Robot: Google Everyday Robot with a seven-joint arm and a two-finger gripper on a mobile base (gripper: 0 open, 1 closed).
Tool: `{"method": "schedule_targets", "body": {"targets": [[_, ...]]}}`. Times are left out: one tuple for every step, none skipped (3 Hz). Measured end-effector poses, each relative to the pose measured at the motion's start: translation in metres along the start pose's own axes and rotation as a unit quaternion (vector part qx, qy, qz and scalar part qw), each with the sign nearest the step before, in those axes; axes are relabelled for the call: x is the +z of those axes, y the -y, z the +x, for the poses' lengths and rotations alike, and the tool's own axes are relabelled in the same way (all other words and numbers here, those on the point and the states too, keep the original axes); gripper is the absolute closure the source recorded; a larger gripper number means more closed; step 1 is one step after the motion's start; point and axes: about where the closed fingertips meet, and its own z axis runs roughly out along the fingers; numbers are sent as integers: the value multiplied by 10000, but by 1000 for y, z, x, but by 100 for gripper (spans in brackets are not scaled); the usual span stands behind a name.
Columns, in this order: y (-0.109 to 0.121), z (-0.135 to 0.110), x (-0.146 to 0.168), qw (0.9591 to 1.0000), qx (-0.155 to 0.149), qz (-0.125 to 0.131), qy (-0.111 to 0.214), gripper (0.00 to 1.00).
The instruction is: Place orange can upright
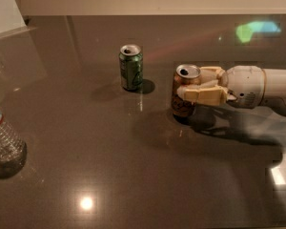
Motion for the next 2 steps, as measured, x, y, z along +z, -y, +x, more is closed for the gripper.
{"method": "schedule_targets", "body": {"targets": [[1,5,-1,10000,-31,8,-37,38],[2,8,-2,10000,-45,13,-62,14]]}}
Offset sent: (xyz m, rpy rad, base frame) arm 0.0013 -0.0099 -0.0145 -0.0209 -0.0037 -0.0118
